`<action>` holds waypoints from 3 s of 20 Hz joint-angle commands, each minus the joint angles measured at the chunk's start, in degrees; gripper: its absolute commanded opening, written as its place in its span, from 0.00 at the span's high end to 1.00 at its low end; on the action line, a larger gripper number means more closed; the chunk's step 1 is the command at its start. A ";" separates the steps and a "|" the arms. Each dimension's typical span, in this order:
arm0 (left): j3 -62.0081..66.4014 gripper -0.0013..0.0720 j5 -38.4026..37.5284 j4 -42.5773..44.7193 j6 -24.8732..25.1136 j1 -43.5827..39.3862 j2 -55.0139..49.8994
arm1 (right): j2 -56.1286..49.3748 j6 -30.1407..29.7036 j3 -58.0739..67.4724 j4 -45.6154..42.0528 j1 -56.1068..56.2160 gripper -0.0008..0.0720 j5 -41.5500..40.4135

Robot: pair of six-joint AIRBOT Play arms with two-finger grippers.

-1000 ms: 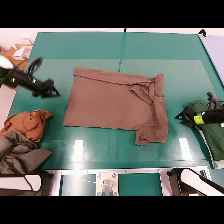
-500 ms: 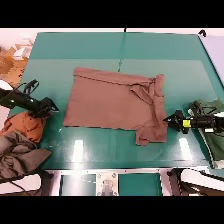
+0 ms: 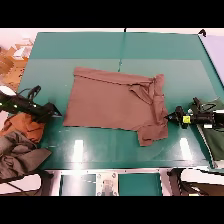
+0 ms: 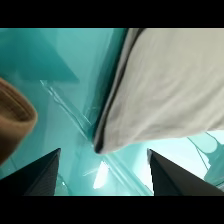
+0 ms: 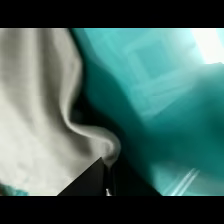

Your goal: Fold the shirts.

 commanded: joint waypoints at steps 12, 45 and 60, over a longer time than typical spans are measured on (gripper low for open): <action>3.30 0.95 -2.84 -6.01 6.29 -4.22 -7.13 | 0.07 1.22 1.55 1.38 -0.48 0.96 3.45; 26.27 0.95 15.19 -9.94 7.39 -7.76 10.36 | 24.87 4.17 15.34 4.61 11.98 0.96 -24.00; 41.88 0.95 24.26 -6.21 6.49 -12.35 -21.53 | -13.77 10.60 42.34 -5.16 15.10 0.96 -18.86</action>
